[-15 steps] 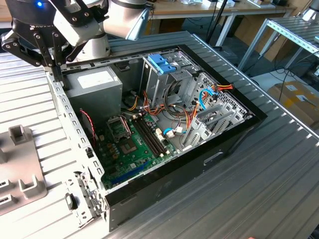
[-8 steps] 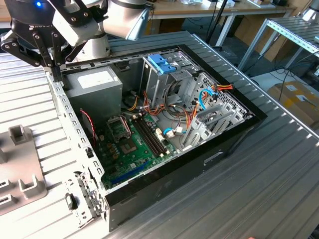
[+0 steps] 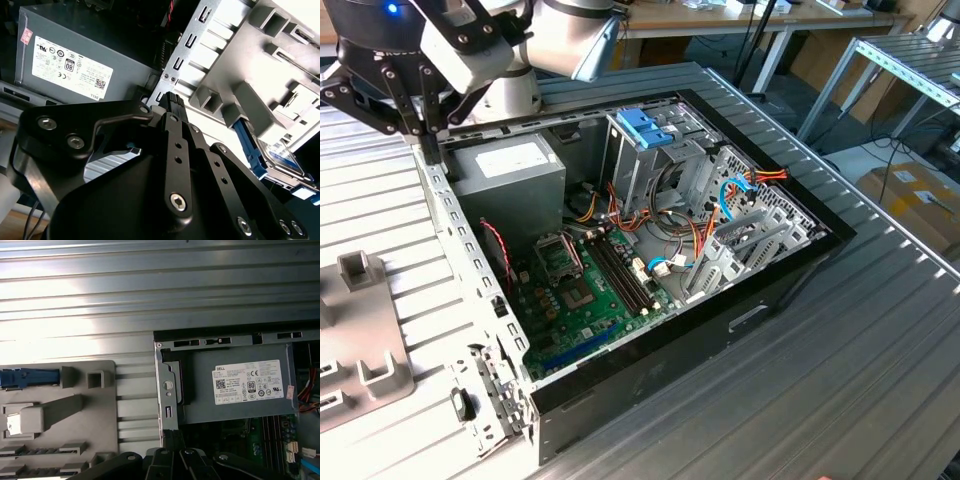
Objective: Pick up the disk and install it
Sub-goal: 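Reach for the disk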
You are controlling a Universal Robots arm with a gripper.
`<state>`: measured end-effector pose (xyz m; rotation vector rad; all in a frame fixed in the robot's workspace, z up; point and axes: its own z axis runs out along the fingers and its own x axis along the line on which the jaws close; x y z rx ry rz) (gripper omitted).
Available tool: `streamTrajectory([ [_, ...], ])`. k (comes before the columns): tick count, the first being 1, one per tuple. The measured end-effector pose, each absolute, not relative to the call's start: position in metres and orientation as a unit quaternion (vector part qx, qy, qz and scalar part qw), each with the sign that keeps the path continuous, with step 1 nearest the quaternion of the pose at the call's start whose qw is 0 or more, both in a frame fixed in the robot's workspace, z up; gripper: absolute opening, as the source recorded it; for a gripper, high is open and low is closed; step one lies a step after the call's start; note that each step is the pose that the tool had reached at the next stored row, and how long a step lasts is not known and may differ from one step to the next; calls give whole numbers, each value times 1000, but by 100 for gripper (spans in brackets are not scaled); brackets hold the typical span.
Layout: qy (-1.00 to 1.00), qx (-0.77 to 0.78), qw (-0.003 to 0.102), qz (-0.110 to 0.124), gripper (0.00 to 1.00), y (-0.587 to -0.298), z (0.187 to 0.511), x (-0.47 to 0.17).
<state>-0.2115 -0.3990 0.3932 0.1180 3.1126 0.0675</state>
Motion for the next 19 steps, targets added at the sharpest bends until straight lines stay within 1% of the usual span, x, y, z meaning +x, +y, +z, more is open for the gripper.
streamTrajectory([
  [19, 999, 38, 13, 22, 11, -399, 393, -222],
])
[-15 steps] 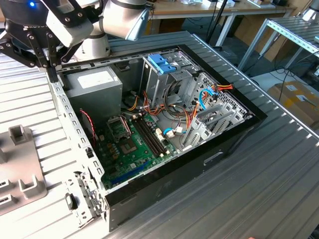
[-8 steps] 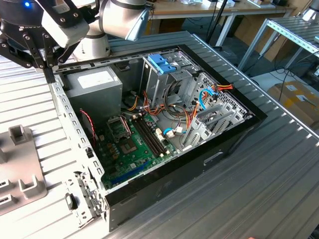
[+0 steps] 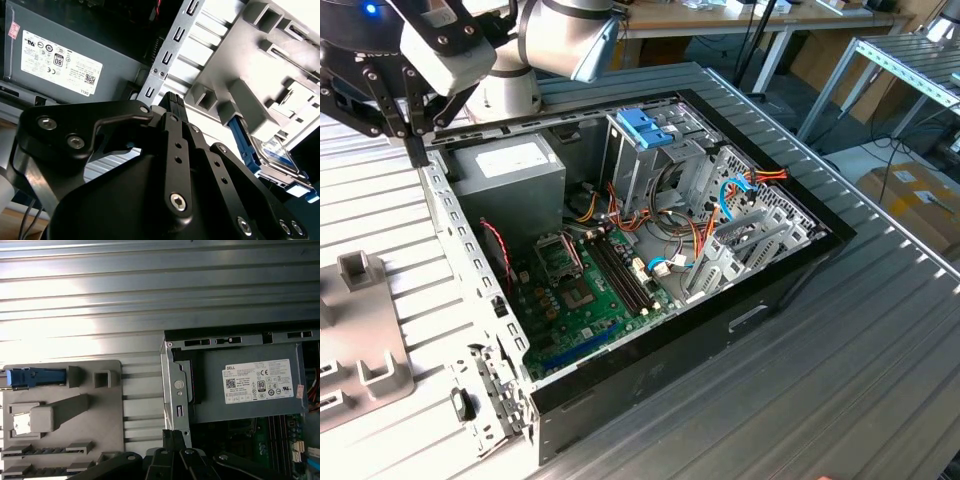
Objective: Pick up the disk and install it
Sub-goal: 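Reach for the disk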
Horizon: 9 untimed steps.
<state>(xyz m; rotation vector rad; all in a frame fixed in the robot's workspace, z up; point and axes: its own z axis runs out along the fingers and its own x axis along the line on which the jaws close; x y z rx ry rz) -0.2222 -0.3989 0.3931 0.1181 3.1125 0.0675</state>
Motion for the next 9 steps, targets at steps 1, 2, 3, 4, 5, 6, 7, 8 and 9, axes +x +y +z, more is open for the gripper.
streamTrajectory([
  [1, 999, 38, 13, 22, 11, -399, 393, -224],
  [2, 999, 38, 13, 22, 11, -399, 393, -224],
  [3, 999, 38, 13, 22, 11, -399, 393, -224],
  [4, 999, 38, 13, 22, 11, -399, 393, -224],
  [5, 999, 38, 13, 22, 11, -399, 393, -224],
  [6, 999, 38, 13, 22, 11, -399, 393, -224],
  [7, 999, 38, 13, 22, 11, -399, 393, -224],
  [8, 999, 38, 13, 22, 11, -399, 393, -224],
  [9, 999, 38, 13, 22, 11, -399, 393, -225],
])
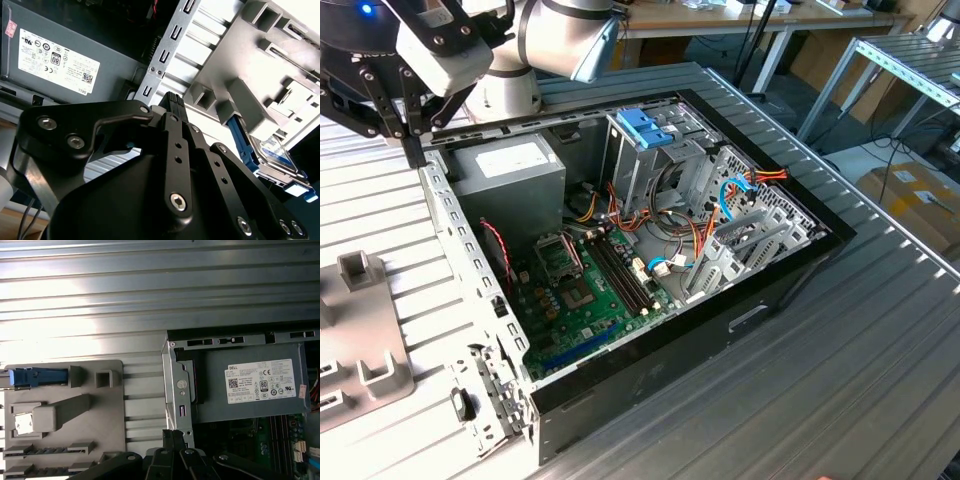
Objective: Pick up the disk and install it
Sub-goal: 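Reach for the disk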
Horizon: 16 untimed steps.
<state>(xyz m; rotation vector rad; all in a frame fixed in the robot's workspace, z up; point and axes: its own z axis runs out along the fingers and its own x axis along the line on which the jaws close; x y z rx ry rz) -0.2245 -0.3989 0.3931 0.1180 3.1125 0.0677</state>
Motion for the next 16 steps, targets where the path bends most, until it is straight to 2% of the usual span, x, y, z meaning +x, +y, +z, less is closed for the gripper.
streamTrajectory([
  [16, 999, 38, 13, 22, 11, -399, 393, -228],
])
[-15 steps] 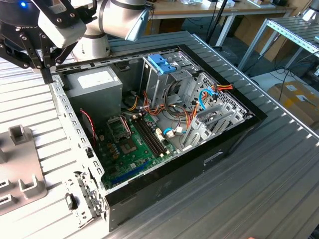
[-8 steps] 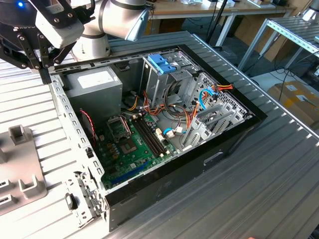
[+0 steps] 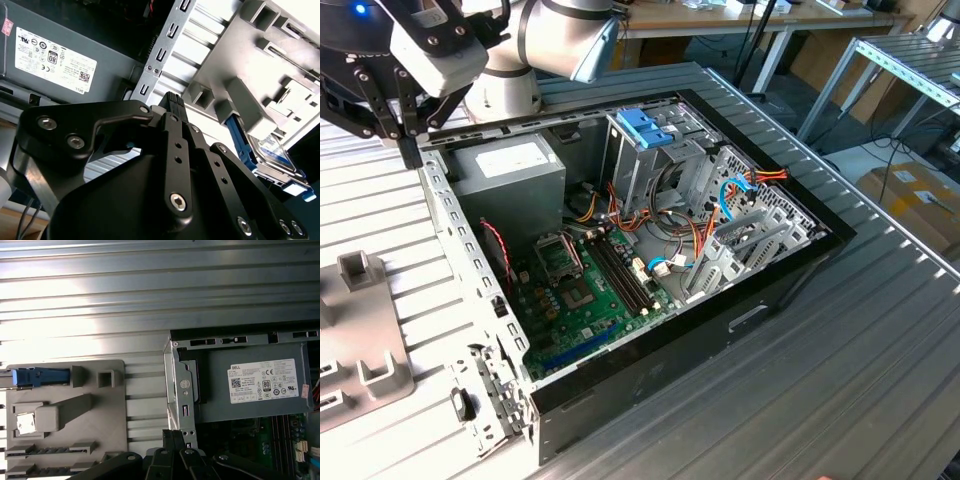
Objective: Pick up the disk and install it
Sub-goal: 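Reach for the disk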
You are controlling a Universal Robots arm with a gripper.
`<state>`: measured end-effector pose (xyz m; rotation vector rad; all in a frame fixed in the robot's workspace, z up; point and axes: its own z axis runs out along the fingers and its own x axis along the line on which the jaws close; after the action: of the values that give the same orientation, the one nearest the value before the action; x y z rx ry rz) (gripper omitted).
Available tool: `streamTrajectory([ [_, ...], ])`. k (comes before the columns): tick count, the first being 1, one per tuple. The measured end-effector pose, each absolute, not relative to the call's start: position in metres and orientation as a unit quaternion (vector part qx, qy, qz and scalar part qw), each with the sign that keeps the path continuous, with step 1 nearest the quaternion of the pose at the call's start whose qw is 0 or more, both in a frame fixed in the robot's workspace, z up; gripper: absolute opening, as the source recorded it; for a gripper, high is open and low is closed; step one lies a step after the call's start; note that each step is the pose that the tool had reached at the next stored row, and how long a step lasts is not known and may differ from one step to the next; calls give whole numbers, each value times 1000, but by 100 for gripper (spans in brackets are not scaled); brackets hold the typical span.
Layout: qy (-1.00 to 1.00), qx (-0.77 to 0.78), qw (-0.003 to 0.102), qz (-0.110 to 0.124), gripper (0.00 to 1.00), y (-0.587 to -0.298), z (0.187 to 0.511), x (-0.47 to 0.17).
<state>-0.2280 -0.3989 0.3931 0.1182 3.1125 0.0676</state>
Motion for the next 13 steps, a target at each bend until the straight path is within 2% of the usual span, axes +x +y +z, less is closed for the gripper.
streamTrajectory([
  [13, 999, 38, 13, 22, 11, -399, 393, -239],
])
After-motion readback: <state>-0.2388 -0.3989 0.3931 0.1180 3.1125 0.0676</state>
